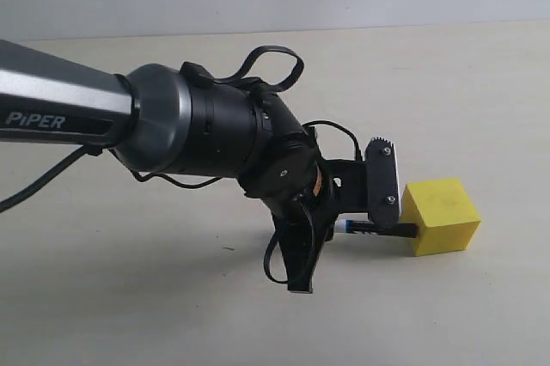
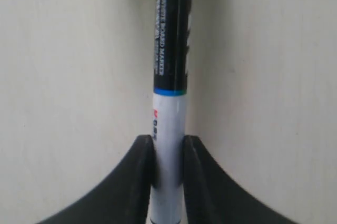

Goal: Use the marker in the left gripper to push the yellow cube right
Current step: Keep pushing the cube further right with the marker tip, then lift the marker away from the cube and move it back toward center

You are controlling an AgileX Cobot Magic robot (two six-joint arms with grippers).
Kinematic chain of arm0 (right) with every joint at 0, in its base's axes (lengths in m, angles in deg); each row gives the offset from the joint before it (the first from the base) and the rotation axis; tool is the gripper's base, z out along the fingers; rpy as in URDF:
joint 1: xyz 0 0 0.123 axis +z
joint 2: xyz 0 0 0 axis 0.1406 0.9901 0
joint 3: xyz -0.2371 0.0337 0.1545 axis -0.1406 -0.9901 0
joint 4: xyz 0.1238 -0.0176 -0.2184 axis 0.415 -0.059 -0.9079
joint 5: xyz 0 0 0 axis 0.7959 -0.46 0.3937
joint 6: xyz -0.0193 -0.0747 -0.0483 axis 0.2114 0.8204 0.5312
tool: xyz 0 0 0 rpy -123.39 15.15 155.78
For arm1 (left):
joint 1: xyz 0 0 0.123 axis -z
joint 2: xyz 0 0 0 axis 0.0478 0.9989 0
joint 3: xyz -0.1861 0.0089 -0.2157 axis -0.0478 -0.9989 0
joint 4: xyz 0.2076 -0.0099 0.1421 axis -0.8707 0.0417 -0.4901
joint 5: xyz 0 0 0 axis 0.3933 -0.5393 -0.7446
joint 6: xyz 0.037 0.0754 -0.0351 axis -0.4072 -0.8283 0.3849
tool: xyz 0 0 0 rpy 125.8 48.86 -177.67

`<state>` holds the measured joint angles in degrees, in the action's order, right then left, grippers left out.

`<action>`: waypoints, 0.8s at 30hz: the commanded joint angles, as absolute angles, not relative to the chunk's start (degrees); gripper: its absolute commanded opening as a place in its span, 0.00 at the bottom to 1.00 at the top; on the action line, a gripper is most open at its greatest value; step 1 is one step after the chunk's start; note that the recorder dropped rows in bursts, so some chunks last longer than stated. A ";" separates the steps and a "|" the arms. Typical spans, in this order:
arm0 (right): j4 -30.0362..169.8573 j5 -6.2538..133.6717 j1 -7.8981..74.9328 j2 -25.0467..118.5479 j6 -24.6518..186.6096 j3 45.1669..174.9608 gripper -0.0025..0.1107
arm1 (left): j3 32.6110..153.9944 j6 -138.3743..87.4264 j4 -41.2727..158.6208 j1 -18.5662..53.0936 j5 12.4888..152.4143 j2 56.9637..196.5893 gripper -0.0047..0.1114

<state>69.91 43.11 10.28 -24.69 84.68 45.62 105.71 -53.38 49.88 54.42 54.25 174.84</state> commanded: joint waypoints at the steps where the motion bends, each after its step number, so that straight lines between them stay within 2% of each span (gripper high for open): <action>1: 69.91 43.58 10.08 -25.05 84.76 45.45 0.02 | 106.10 -52.37 49.46 53.61 49.88 174.36 0.04; 10: 69.91 43.58 10.08 -25.05 84.76 45.45 0.02 | 106.10 -50.52 48.52 53.04 48.14 174.36 0.04; 24: 69.91 43.58 10.08 -25.05 84.76 45.45 0.02 | 106.10 -23.83 41.79 46.30 38.26 167.25 0.04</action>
